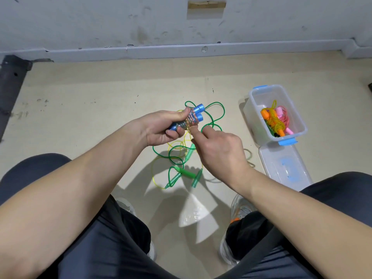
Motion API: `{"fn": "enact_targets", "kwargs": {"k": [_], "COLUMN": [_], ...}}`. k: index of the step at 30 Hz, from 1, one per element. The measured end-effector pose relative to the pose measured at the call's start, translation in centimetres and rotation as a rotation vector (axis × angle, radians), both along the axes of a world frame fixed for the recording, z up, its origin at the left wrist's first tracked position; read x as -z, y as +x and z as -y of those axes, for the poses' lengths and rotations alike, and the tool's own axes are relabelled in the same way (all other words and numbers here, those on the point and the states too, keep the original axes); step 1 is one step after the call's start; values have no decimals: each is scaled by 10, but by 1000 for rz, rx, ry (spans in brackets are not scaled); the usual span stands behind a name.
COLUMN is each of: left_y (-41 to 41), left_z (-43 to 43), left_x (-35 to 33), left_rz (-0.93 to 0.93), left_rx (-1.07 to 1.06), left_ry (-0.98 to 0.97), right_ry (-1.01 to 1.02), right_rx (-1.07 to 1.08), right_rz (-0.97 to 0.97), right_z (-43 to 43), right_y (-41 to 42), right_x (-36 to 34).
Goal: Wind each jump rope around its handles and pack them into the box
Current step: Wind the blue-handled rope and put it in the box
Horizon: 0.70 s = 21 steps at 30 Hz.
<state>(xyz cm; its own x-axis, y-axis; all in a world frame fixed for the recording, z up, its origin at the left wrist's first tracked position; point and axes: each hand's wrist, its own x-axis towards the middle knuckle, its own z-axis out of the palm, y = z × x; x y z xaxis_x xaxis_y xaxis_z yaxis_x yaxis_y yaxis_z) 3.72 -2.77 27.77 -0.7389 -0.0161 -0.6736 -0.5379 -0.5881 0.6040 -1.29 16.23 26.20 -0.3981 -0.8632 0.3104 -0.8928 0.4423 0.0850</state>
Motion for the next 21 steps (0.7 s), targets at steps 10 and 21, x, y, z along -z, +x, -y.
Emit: {"fn": "enact_targets", "kwargs": {"k": [10, 21], "left_y": [-1, 5], "left_z": [12, -6], "left_x": [-13, -17], "left_rz": [-88, -151], "left_rx": [71, 661], "left_ry": [-117, -498], "right_ry": [-154, 58], "right_rx": [163, 165], "right_rz": [1636, 1283], "right_z": [-3, 1], "right_y": [-31, -73], "right_x": [10, -10]}}
